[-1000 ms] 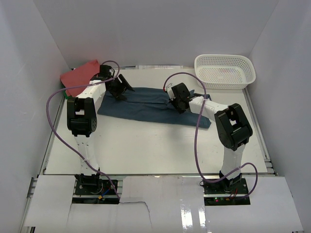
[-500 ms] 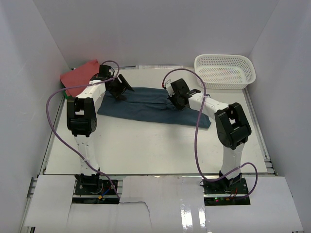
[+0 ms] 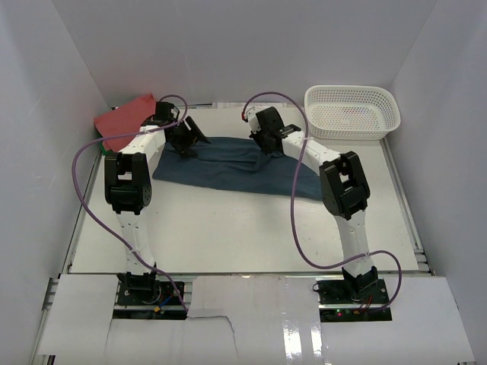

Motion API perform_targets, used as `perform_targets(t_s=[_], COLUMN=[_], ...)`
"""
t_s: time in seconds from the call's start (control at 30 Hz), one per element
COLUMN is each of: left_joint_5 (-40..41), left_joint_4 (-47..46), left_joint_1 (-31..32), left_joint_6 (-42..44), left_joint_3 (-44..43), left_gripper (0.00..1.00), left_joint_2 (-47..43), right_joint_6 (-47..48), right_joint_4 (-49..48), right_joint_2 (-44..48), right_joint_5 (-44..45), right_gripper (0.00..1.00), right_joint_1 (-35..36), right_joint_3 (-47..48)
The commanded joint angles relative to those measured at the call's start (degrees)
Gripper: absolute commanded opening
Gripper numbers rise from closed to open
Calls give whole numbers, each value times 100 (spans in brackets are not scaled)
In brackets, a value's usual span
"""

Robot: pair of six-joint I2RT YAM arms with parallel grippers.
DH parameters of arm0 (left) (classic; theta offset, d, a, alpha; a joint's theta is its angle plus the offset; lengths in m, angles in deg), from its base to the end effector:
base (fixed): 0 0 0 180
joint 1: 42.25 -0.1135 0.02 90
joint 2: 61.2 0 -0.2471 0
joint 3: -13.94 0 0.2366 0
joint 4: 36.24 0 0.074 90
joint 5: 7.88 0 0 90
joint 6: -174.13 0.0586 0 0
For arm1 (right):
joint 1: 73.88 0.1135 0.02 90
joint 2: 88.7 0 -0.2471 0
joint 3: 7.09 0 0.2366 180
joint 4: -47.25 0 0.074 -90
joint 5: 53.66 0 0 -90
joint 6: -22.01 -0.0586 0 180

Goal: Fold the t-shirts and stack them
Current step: Fold the other side of the tshirt into a rectangle

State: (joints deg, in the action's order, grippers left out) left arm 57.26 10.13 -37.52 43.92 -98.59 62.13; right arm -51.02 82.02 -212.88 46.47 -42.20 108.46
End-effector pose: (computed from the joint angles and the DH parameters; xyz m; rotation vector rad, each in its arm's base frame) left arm 0.4535 -0.0622 0.1688 -0.6442 2.5790 -0.8390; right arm 0.4211 0.2477 0.1919 -0.8724 2.1442 -0.0758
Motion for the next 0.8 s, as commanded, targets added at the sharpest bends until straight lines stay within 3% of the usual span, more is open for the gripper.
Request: perform_targets(t_s=[0.0, 0.3, 0.4, 0.47, 0.6, 0.63, 0.77], left_joint_5=[-27, -63, -89, -80, -54, -54, -115], left_joint_4=[49, 49, 49, 40, 40, 49, 57], left_joint_1=[-16, -7, 1, 1, 1, 10, 28], left_joint_6=[136, 171, 189, 180, 197, 206, 267], left_joint_3=[-77, -33, -24, 2, 28, 37, 55], left_gripper=[79, 79, 79, 79, 79, 79, 79], left_joint_2=[-345, -222, -213, -221, -257, -283, -388], right_joint_6=[104, 395, 342, 237, -18, -140, -500], right_joint_4=[-73, -644, -1267, -1750, -2157, -2209, -2167], right_joint_2=[-229, -924, -767, -669, -310, -239, 183], right_joint_5=[-55, 463, 569, 691, 666, 605, 533], right_gripper=[8, 9, 22, 37, 54, 63, 66], right_joint_1=[22, -22, -39, -48, -83, -101, -223], right_joint_3=[513, 1191, 955, 831, 672, 550, 233])
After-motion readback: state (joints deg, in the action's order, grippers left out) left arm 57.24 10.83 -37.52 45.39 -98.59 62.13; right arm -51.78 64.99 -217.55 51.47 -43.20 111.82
